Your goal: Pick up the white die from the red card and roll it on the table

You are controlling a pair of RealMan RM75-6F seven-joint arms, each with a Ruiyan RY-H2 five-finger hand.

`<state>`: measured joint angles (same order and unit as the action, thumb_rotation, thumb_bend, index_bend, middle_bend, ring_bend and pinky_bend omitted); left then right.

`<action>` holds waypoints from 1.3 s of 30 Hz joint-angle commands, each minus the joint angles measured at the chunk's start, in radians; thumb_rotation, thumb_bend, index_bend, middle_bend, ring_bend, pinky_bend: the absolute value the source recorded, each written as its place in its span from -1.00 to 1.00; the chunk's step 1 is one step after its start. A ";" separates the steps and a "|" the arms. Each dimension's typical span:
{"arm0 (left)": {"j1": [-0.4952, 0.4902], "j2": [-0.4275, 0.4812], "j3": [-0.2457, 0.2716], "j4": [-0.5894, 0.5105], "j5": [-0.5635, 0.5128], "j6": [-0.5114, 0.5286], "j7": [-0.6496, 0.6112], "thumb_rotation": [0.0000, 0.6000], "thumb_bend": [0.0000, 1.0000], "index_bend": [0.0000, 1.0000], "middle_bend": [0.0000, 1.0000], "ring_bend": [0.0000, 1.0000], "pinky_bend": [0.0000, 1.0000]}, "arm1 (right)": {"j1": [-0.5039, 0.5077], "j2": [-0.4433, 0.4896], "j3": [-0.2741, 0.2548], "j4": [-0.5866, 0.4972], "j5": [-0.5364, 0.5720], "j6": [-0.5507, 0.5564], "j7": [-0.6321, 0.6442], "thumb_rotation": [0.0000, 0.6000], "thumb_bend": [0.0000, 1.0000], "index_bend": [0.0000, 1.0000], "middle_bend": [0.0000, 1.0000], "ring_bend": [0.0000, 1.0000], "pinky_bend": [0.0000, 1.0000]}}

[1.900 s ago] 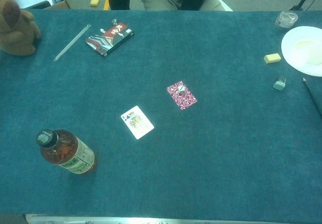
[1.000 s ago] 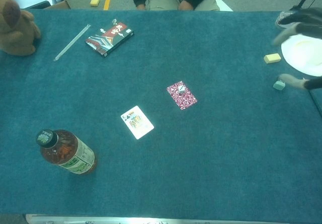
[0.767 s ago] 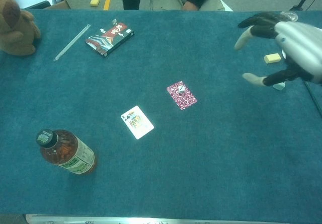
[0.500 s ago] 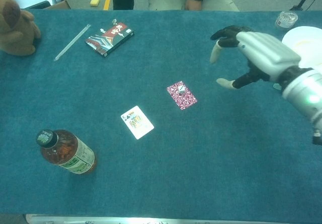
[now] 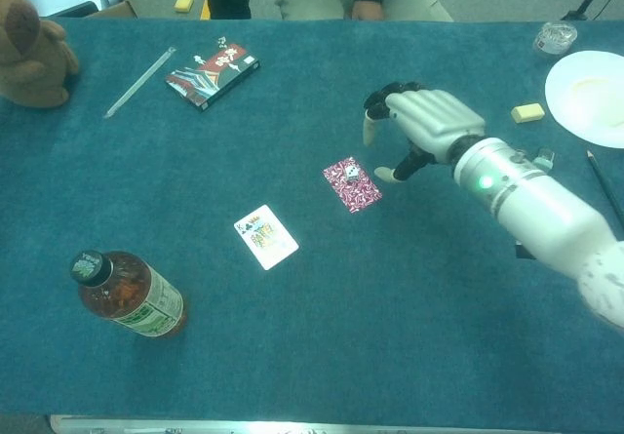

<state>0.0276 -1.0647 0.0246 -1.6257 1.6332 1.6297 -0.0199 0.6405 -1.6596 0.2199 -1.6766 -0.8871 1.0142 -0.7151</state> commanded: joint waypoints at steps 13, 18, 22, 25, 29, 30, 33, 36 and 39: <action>0.004 -0.002 -0.001 0.012 -0.008 -0.001 -0.013 1.00 -0.47 -0.44 -0.58 -0.74 -0.81 | 0.123 -0.132 -0.016 0.157 0.174 0.001 -0.100 1.00 -0.47 -0.11 -0.64 -1.00 -1.00; 0.005 -0.003 -0.001 0.017 -0.012 -0.001 -0.018 1.00 -0.47 -0.44 -0.58 -0.74 -0.81 | 0.141 -0.151 -0.020 0.191 0.189 0.004 -0.097 1.00 -0.46 -0.10 -0.63 -1.00 -1.00; 0.005 -0.003 -0.003 0.021 -0.013 -0.001 -0.022 1.00 -0.47 -0.44 -0.58 -0.74 -0.81 | 0.150 -0.160 -0.021 0.211 0.197 0.005 -0.089 1.00 -0.46 -0.10 -0.63 -1.00 -1.00; 0.004 -0.004 -0.003 0.023 -0.015 -0.004 -0.023 1.00 -0.47 -0.44 -0.58 -0.74 -0.81 | 0.156 -0.166 -0.023 0.223 0.199 0.004 -0.083 1.00 -0.46 -0.09 -0.63 -1.00 -1.00; 0.003 -0.003 -0.005 0.024 -0.016 -0.005 -0.025 1.00 -0.47 -0.44 -0.58 -0.74 -0.81 | 0.161 -0.169 -0.022 0.225 0.197 0.002 -0.067 1.00 -0.46 -0.09 -0.62 -1.00 -1.00; 0.004 -0.002 -0.005 0.025 -0.018 -0.005 -0.026 1.00 -0.47 -0.44 -0.58 -0.74 -0.81 | 0.161 -0.167 -0.022 0.222 0.195 0.001 -0.062 1.00 -0.46 -0.09 -0.62 -1.00 -1.00; 0.004 -0.002 -0.006 0.027 -0.019 -0.005 -0.028 1.00 -0.47 -0.44 -0.58 -0.74 -0.81 | 0.162 -0.162 -0.030 0.213 0.193 0.001 -0.058 1.00 -0.46 -0.09 -0.62 -1.00 -1.00; 0.003 -0.004 -0.005 0.029 -0.019 -0.007 -0.028 1.00 -0.47 -0.44 -0.58 -0.74 -0.81 | 0.165 -0.160 -0.039 0.209 0.194 0.000 -0.057 1.00 -0.46 -0.09 -0.62 -1.00 -1.00; 0.003 -0.006 -0.005 0.031 -0.018 -0.008 -0.028 1.00 -0.47 -0.44 -0.58 -0.74 -0.81 | 0.168 -0.164 -0.044 0.211 0.197 -0.003 -0.053 1.00 -0.46 -0.09 -0.62 -1.00 -1.00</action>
<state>0.0305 -1.0705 0.0197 -1.5951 1.6152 1.6219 -0.0483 0.8079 -1.8230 0.1768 -1.4656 -0.6903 1.0114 -0.7685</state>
